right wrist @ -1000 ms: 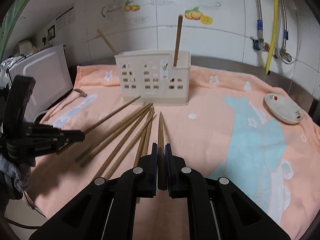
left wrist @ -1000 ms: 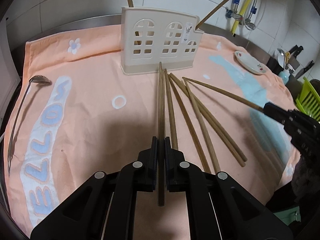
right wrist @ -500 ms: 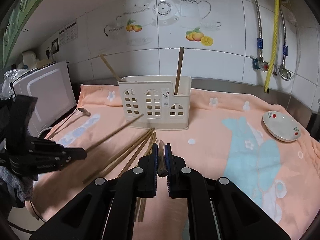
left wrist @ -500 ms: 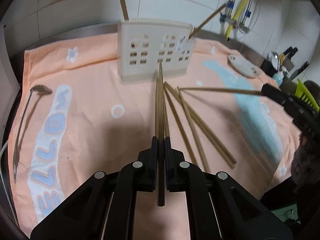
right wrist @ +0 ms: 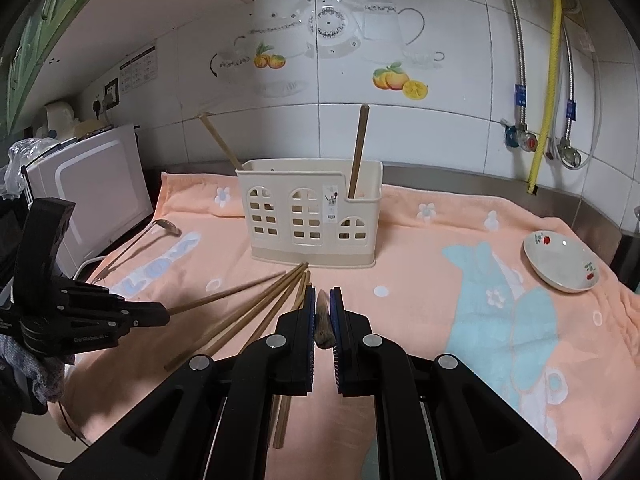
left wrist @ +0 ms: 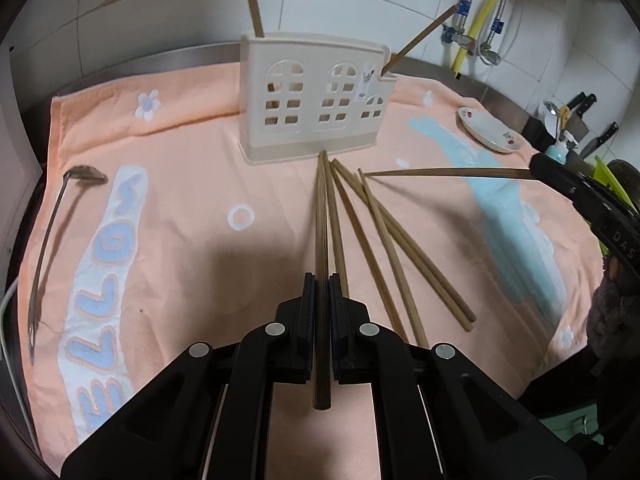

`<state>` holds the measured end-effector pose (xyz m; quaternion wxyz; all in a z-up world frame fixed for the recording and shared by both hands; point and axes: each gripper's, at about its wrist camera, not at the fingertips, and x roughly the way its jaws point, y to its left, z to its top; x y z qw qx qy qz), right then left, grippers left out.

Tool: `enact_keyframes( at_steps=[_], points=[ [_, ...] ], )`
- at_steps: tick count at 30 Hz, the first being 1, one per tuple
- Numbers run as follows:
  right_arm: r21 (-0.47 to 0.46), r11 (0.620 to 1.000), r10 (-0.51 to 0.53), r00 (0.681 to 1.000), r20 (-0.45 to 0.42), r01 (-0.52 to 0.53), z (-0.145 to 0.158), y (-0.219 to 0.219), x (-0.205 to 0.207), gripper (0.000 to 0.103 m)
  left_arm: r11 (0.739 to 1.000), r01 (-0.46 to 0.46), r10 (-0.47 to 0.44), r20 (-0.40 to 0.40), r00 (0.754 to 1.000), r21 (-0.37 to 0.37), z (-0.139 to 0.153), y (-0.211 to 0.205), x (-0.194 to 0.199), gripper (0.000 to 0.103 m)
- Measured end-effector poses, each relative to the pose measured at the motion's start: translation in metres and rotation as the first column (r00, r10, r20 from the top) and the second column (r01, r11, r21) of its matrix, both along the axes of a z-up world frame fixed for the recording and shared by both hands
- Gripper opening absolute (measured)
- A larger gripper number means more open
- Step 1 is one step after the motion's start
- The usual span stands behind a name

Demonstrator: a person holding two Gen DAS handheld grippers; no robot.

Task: Organize utensils
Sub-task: 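Lift the held chopsticks toward the white holder with both tools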

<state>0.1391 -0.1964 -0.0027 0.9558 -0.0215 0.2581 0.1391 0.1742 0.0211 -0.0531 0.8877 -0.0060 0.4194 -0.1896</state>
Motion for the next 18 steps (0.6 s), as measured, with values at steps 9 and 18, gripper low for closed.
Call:
enact_keyframes(
  at_steps=[9, 18],
  points=[
    [-0.015, 1.0, 0.021, 0.999, 0.035, -0.02, 0.015, 0.005, 0.006, 0.007, 1.0, -0.018, 0.019, 0.055, 0.998, -0.015, 0.02, 0.003, 0.001, 0.005],
    [-0.03, 0.998, 0.051, 0.996, 0.08, -0.049, 0.039, 0.011, 0.024, 0.007, 0.999, -0.013, 0.018, 0.159, 0.987, -0.034, 0.062, 0.0, 0.005, 0.005]
  ],
)
